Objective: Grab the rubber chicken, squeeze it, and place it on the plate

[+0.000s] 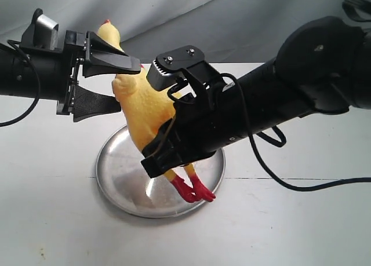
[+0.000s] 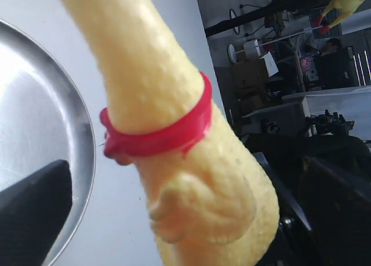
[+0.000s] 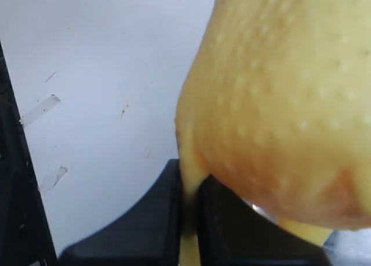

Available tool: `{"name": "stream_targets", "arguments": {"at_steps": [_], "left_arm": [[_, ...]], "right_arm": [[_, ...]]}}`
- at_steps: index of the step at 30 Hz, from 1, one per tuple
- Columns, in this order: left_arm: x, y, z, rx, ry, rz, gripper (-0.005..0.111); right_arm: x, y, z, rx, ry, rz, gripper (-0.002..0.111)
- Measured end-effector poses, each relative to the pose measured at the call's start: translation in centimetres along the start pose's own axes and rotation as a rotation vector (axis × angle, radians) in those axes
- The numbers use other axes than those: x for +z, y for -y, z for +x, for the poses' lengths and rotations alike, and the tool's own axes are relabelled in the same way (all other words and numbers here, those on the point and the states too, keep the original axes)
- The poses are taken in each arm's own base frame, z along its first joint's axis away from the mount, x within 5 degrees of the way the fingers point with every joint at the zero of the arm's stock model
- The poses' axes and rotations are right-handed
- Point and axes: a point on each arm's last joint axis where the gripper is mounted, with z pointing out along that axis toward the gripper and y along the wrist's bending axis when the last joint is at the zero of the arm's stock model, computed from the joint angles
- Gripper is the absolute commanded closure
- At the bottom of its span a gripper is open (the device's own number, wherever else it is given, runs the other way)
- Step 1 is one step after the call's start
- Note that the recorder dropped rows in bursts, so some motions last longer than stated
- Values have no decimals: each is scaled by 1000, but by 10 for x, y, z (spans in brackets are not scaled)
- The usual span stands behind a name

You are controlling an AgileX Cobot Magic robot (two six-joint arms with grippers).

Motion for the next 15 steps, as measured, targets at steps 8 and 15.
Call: {"name": "stream_targets", "arguments": {"at_steps": [8,15], "left_arm": [[0,-1,0,6,-5,-4,8],[0,-2,2,20,-21,-18,8]], "right_arm": [[13,4,2,-40,1,-24,108],[13,4,-2,-94,48,-31,108]]}}
